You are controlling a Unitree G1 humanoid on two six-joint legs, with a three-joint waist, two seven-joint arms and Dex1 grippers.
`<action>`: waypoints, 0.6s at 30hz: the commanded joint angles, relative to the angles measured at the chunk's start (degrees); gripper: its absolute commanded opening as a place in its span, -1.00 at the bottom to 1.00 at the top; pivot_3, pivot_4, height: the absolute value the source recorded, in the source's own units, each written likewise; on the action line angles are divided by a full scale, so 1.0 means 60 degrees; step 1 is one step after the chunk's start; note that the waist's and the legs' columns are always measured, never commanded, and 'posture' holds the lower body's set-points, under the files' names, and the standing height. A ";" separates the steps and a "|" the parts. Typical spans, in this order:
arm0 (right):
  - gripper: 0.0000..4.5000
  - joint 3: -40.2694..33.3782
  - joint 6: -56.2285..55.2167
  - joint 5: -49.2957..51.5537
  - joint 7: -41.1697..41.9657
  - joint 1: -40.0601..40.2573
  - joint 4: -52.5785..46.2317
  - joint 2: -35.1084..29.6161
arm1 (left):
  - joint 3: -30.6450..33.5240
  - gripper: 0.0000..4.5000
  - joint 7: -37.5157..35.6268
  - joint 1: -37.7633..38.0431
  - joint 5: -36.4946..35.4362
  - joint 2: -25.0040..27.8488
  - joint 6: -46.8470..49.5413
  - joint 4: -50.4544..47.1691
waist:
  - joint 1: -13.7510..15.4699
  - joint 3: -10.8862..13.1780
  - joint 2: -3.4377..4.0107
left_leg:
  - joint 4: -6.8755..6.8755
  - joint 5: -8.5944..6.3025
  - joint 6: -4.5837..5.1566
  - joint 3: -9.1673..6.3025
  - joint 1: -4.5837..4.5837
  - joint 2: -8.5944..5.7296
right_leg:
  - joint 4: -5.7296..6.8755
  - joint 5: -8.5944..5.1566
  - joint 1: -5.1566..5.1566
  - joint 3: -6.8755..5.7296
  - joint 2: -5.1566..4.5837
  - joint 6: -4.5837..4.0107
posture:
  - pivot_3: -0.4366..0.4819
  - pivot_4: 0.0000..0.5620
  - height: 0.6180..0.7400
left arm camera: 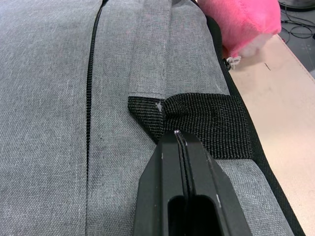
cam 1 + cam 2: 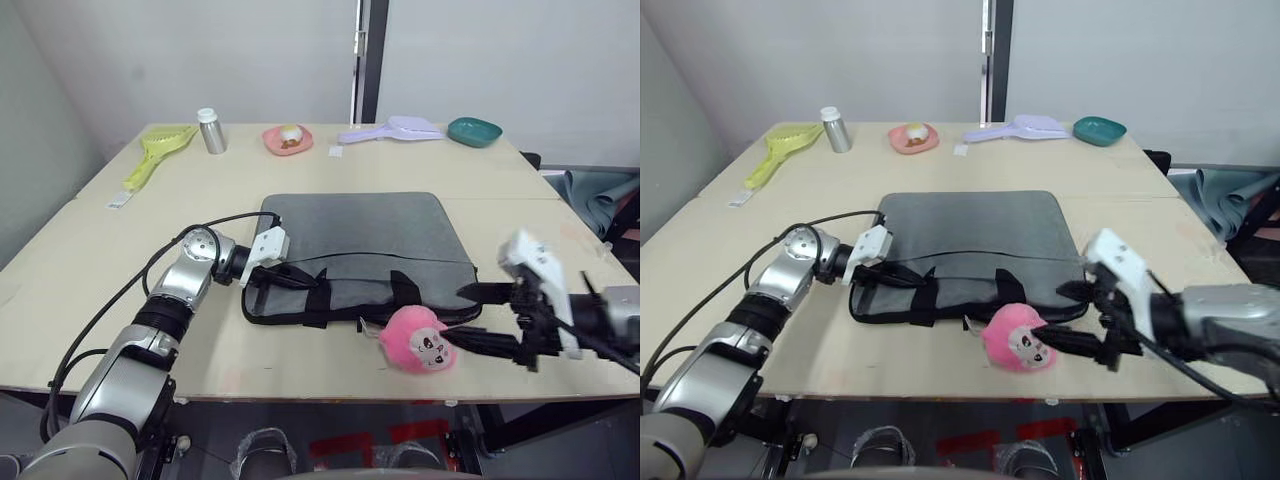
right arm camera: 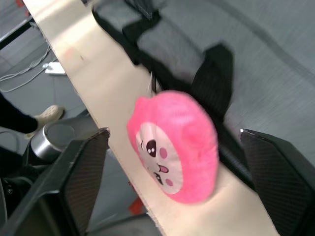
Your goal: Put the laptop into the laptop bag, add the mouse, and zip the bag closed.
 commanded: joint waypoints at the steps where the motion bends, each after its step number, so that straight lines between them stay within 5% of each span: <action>1: 0.89 0.0970 -0.0299 -0.0395 -0.0453 -0.0352 0.0099 0.0127 | -0.0342 -1.00 -0.0232 0.0209 0.0391 -0.0057 0.0122 0.0156 | 0.0001 -0.0003 0.0004 | -0.0001 0.0000 -0.0001 0.0000 -0.0002 -0.0001 | -0.0001 -0.0002 0.0000 -0.0001 0.0000 0.0006 | -0.05 -0.47 1.00; 9: 0.89 0.3812 -0.1130 -0.1890 -0.0766 -0.0716 0.0511 0.0927 | -0.0461 -1.00 -0.0412 0.0256 0.0584 -0.0031 0.0081 0.0611 | -0.0004 -0.0008 0.0011 | -0.0014 0.0000 -0.0007 -0.0016 -0.0007 -0.0009 | -0.0015 -0.0007 0.0001 -0.0019 -0.0003 0.0016 | -0.05 -0.47 1.00; 18: -0.37 0.3814 -0.1485 -0.2397 -0.0226 -0.0592 0.0793 0.0549 | -0.0713 -1.00 -0.0498 0.0577 0.0851 0.0083 -0.0105 0.0794 | -0.0045 -0.0048 0.0036 | -0.0015 -0.0001 -0.0011 -0.0017 0.0010 -0.0011 | -0.0016 -0.0007 0.0029 -0.0017 -0.0031 0.0024 | -0.05 -0.47 1.00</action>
